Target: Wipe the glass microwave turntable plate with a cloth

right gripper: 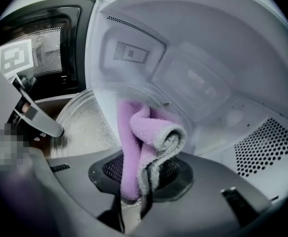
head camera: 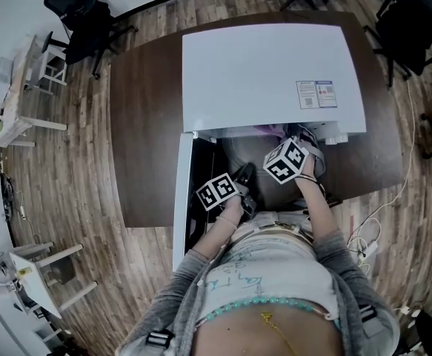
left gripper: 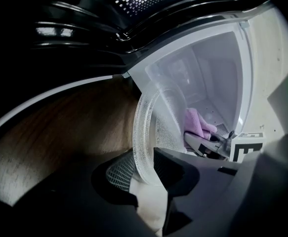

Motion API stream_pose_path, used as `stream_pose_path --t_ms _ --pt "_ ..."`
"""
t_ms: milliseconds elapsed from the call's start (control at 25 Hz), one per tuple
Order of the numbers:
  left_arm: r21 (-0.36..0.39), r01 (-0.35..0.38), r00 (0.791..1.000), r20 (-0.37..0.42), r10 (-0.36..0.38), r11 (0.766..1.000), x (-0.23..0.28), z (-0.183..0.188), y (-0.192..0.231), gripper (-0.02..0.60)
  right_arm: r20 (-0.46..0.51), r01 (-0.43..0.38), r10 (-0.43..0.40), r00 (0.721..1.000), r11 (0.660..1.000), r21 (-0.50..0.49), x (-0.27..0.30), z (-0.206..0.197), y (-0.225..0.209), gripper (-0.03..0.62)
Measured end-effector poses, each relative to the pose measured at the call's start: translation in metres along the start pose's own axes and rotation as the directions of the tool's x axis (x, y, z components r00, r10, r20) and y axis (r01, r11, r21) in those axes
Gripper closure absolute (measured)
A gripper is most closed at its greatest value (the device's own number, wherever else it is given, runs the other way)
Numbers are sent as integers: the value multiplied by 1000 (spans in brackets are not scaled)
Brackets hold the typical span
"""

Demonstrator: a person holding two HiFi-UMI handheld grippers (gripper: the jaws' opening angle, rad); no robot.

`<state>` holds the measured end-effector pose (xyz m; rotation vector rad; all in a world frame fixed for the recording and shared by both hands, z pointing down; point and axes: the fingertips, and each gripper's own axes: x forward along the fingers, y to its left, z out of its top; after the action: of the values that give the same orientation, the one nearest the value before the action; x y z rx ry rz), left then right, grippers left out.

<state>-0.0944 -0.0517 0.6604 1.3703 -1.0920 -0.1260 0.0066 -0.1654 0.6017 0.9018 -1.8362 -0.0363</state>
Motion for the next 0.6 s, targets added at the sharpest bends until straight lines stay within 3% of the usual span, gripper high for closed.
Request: stream_pose_path --t_ms 600 --pt "2 2 1000 -8 -2 1000 -2 0 0 457 -43 8 -6 999 998 57 -9 -28 6 482"
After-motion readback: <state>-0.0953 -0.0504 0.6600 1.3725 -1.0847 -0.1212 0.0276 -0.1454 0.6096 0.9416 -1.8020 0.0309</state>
